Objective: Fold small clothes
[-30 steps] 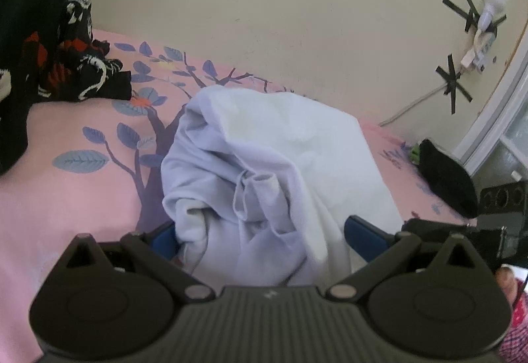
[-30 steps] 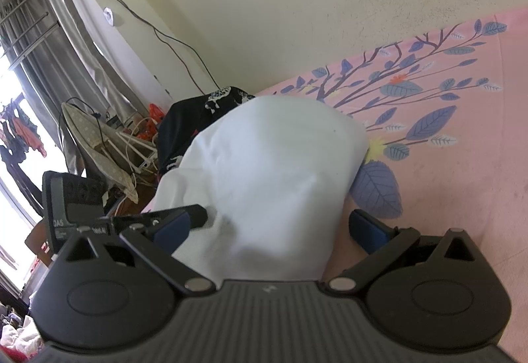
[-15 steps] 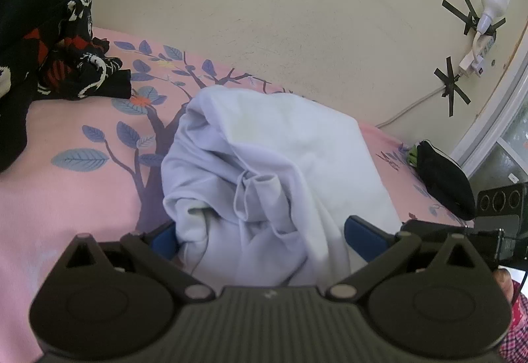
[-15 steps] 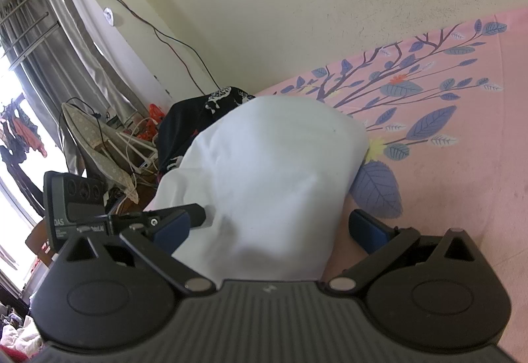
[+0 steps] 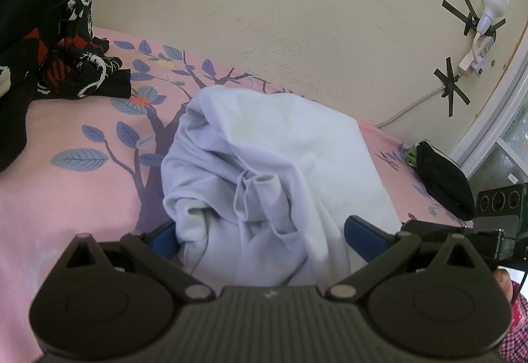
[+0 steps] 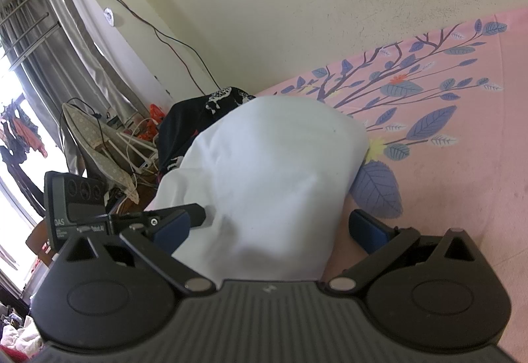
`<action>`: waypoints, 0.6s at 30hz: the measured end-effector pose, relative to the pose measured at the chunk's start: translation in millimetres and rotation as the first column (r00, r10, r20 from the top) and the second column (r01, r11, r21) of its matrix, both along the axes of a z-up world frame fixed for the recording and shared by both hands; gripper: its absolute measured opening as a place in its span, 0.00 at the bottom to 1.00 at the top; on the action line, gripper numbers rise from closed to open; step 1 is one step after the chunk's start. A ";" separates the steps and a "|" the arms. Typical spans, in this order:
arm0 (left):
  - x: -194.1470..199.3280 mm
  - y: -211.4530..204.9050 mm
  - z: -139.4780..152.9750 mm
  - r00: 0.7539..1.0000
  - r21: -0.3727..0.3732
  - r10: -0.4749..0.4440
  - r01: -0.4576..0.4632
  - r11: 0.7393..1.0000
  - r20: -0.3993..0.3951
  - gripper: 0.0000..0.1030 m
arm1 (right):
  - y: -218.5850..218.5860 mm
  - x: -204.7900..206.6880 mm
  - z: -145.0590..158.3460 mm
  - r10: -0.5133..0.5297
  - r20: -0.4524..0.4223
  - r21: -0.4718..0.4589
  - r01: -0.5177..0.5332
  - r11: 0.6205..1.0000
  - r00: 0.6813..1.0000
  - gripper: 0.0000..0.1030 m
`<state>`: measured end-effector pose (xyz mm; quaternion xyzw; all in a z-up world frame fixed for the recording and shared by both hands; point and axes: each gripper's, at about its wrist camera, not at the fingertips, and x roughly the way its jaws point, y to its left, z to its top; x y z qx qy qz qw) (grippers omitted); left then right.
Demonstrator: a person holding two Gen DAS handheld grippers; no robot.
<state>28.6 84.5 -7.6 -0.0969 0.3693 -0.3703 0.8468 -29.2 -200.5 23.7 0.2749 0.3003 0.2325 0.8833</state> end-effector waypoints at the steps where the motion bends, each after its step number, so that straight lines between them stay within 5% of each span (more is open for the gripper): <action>1: 0.0 0.0 0.0 1.000 0.000 0.000 0.000 1.000 0.000 1.00 | 0.1 0.0 0.0 0.000 0.000 0.000 0.000 1.000 1.000 0.94; 15: 2.6 1.6 0.0 1.000 -0.024 0.004 -0.005 1.000 -0.016 0.99 | -0.9 3.3 1.7 -0.004 -0.020 0.002 0.004 1.000 1.000 0.94; 18: 4.2 4.4 -0.3 1.000 -0.036 0.014 -0.014 0.999 -0.023 0.91 | 3.0 3.5 2.0 0.001 -0.026 -0.004 -0.001 1.000 1.000 0.94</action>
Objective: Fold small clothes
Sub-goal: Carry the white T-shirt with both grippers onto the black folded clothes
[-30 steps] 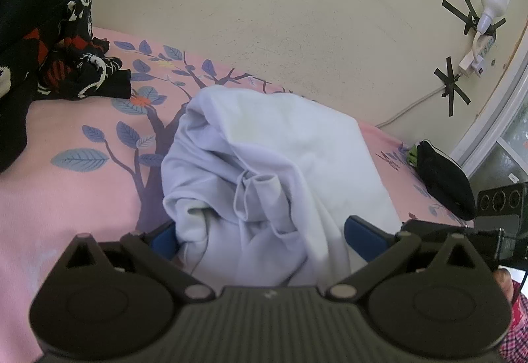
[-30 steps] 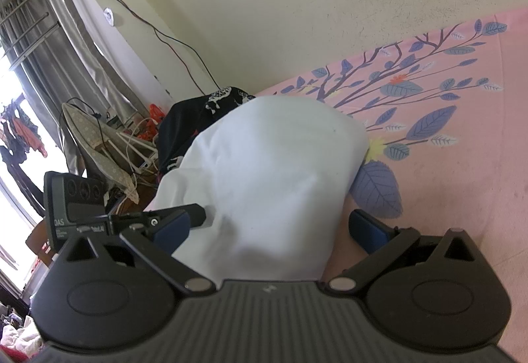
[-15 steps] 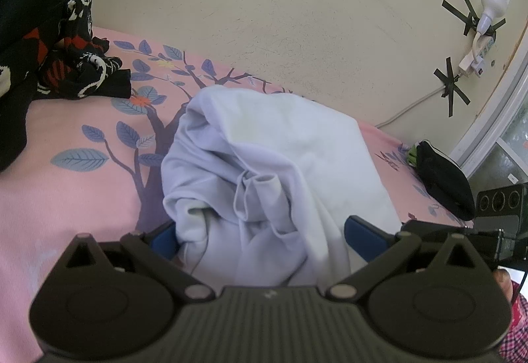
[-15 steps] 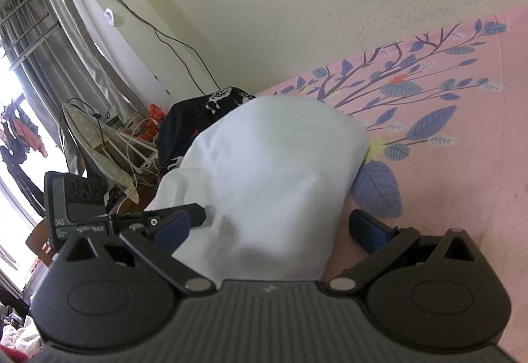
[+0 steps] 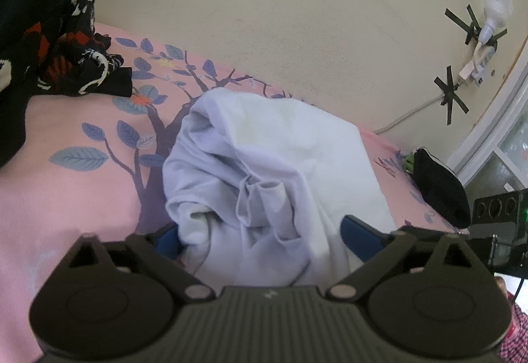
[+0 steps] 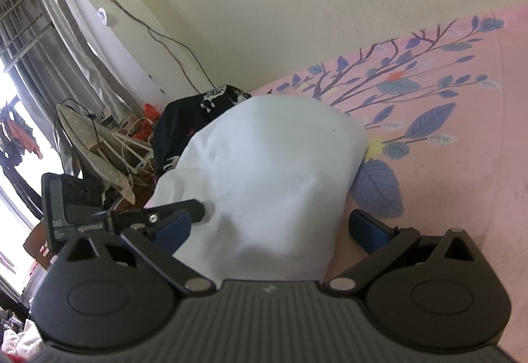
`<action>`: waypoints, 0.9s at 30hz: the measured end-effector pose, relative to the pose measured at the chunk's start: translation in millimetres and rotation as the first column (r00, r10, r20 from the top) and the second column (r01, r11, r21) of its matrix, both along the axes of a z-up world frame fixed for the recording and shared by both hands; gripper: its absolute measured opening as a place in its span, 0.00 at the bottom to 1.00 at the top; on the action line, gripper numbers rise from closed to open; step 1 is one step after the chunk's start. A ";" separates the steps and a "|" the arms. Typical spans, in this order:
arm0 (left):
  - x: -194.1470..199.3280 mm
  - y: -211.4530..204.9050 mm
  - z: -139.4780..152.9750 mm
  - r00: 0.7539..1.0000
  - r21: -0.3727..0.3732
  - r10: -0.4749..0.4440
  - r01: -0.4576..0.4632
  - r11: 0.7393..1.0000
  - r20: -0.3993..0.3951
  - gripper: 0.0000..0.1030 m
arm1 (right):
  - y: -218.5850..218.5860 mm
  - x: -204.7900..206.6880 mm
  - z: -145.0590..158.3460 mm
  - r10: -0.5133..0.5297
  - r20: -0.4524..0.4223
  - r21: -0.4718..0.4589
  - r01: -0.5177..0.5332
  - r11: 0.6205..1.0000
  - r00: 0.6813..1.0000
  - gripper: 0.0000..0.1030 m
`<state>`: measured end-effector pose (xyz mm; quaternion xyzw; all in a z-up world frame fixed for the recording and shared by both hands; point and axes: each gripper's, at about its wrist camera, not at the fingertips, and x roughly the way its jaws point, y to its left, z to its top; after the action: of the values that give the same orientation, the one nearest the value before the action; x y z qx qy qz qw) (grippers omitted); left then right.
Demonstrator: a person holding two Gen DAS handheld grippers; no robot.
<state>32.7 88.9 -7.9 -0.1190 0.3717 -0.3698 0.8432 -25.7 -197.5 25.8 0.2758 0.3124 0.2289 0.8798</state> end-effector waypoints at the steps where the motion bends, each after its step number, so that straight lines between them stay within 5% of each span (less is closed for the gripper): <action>1: 1.2 1.5 -0.4 1.000 -0.005 0.004 -0.004 1.000 -0.004 0.85 | 1.9 1.1 -0.3 0.016 -0.003 0.014 -0.016 1.000 1.000 0.93; 4: 4.9 7.0 -1.9 0.999 -0.022 0.023 -0.023 0.999 -0.022 0.71 | 16.9 4.1 1.1 0.042 -0.005 -0.006 -0.042 0.999 0.999 0.85; 5: 5.8 8.6 -2.4 0.999 -0.027 0.029 -0.029 0.999 -0.028 0.69 | 22.1 4.5 3.3 0.035 -0.001 -0.039 -0.035 0.999 0.999 0.66; 7: 6.4 9.9 -2.8 0.999 -0.025 0.037 -0.038 0.999 -0.032 0.61 | 27.3 5.7 7.1 -0.005 -0.009 -0.099 0.004 0.995 1.000 0.52; 11: -0.4 4.3 -1.2 0.999 -0.033 0.039 -0.040 0.999 -0.034 0.59 | 16.6 -3.2 11.8 -0.032 -0.003 -0.062 0.032 0.998 0.999 0.22; 17: -6.9 -30.2 18.1 0.997 -0.117 -0.047 0.039 0.992 -0.064 0.53 | -12.8 -31.0 36.6 -0.078 0.067 -0.095 0.085 0.992 0.995 0.16; 21: -5.1 -101.7 51.1 0.986 -0.100 -0.167 0.165 0.981 -0.008 0.52 | -63.1 -53.6 69.6 -0.166 0.165 -0.125 0.188 0.974 0.972 0.16; 27: 12.1 -259.2 108.5 0.936 -0.126 -0.348 0.352 0.928 0.051 0.52 | -168.6 -86.5 122.6 -0.361 0.327 -0.201 0.438 0.876 0.873 0.16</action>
<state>44.8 -170.2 100.6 -0.1016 0.3498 -0.5396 0.7591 -112.2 -366.1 148.4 0.1777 0.1486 0.0323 0.9723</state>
